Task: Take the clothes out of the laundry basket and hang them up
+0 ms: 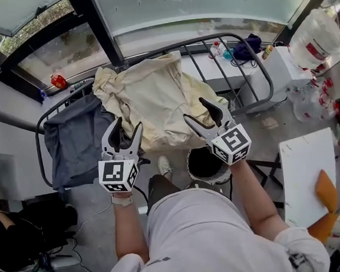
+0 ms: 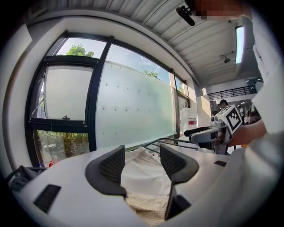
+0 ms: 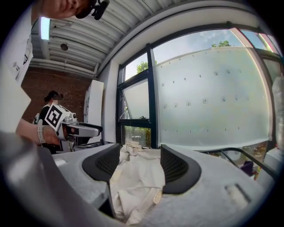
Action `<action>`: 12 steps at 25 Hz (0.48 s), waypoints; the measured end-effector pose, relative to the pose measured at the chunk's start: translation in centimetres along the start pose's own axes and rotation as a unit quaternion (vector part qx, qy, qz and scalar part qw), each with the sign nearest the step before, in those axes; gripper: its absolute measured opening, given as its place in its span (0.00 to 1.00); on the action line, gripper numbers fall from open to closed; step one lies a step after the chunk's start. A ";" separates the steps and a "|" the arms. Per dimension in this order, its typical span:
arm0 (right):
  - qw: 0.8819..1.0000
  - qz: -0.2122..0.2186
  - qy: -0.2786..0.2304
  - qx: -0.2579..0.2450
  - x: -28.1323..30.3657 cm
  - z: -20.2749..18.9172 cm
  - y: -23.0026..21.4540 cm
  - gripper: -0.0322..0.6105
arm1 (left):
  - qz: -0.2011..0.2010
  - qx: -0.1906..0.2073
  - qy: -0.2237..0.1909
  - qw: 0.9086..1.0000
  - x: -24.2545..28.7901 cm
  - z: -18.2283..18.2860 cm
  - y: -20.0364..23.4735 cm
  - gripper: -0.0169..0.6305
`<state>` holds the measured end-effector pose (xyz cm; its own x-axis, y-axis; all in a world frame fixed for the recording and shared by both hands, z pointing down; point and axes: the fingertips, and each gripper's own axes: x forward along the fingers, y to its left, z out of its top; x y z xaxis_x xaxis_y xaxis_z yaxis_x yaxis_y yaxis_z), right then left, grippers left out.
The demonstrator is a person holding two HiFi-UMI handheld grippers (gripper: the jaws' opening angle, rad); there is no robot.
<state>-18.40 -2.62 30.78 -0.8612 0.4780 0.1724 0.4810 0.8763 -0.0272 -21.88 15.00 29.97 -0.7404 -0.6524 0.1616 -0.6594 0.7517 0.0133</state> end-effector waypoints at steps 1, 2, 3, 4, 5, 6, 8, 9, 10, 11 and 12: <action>1.000 0.002 -0.005 -0.001 -0.9 0.1 0.6 0.50 | -0.003 0.003 -0.007 1.000 -0.8 0.4 -0.7 0.41; 1.000 0.004 -0.011 -0.001 -1.7 0.2 1.2 0.49 | -0.006 0.005 -0.014 1.000 -1.4 0.8 -1.3 0.41; 1.000 0.006 -0.017 -0.002 -2.6 0.4 1.8 0.49 | -0.008 0.009 -0.020 1.000 -2.1 1.2 -2.0 0.41; 1.000 0.007 -0.023 -0.003 -3.4 0.5 2.3 0.49 | -0.010 0.014 -0.025 1.000 -2.7 1.5 -2.6 0.41; 1.000 0.007 -0.028 -0.005 -4.2 0.5 2.8 0.49 | -0.012 0.019 -0.029 0.999 -3.3 1.7 -3.3 0.41; 0.999 0.007 -0.031 -0.005 -4.9 0.5 3.2 0.49 | -0.014 0.025 -0.031 0.999 -3.8 1.9 -3.9 0.41; 0.999 0.009 -0.035 -0.004 -6.0 0.3 4.0 0.48 | -0.020 0.035 -0.036 0.999 -4.8 2.3 -5.0 0.41; 0.999 0.011 -0.036 -0.005 -6.5 0.2 4.4 0.48 | -0.023 0.038 -0.038 0.998 -5.2 2.3 -5.5 0.41; 0.999 0.012 -0.038 -0.006 -7.0 0.0 4.8 0.48 | -0.026 0.041 -0.041 0.998 -5.6 2.4 -6.0 0.41; 0.999 0.013 -0.041 -0.008 -7.5 -0.1 5.1 0.48 | -0.029 0.044 -0.042 0.998 -5.9 2.4 -6.5 0.41; 0.999 0.012 -0.044 -0.011 -8.0 -0.2 5.4 0.48 | -0.032 0.048 -0.043 0.997 -6.2 2.5 -7.0 0.41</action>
<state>-8.89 -1.70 29.41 -0.8598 0.5037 0.0839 0.5048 0.8632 -0.0089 -13.01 13.55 26.44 -0.7015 -0.7085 0.0773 -0.7127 0.6977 -0.0733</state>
